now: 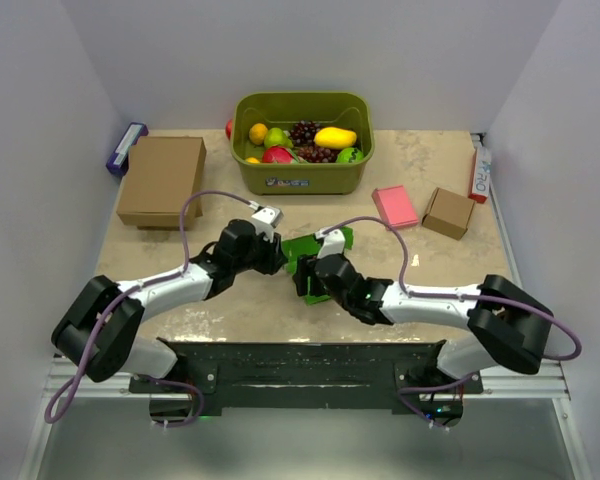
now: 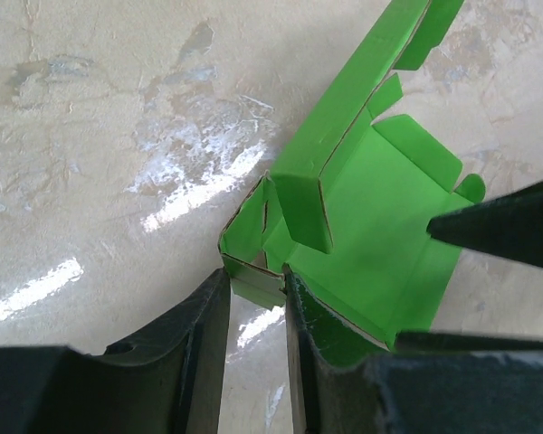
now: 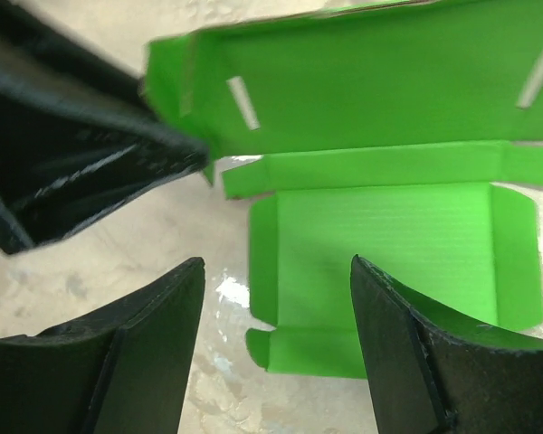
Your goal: Fold the paper box
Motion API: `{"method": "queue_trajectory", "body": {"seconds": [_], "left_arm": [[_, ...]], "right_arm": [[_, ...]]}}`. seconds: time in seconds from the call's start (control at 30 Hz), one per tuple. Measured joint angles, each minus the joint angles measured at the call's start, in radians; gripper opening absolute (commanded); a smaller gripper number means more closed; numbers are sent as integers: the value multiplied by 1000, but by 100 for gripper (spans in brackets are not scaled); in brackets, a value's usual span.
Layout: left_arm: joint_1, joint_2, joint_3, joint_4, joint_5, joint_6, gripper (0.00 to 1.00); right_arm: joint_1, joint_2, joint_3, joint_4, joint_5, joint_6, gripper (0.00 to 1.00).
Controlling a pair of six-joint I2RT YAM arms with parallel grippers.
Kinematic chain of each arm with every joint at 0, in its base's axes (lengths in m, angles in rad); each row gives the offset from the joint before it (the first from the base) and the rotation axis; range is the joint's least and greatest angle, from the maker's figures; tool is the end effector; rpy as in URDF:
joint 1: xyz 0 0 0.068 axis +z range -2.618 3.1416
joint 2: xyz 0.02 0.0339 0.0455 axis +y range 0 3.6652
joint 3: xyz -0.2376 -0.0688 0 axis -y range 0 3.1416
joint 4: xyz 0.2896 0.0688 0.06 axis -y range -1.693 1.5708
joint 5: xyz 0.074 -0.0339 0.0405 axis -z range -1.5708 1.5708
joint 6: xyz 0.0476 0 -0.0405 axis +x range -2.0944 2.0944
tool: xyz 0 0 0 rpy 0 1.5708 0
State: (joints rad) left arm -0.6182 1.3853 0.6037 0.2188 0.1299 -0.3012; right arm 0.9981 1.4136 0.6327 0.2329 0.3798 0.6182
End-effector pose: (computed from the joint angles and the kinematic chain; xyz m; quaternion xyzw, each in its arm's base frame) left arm 0.2625 -0.1943 0.1209 0.1689 0.8579 -0.2647 0.4067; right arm 0.1945 0.2692 0.1253 -0.0710 0.8584 0.2338 0.4510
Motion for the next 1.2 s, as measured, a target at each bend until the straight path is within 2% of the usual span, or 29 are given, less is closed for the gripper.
{"method": "queue_trajectory", "body": {"seconds": [0.3, 0.67, 1.2], "left_arm": [[9, 0, 34, -64, 55, -29, 0], [16, 0, 42, -103, 84, -48, 0], [21, 0, 45, -133, 83, -47, 0]], "right_arm": [[135, 130, 90, 29, 164, -124, 62], [173, 282, 190, 6, 322, -137, 50], [175, 347, 222, 10, 354, -124, 47]]}}
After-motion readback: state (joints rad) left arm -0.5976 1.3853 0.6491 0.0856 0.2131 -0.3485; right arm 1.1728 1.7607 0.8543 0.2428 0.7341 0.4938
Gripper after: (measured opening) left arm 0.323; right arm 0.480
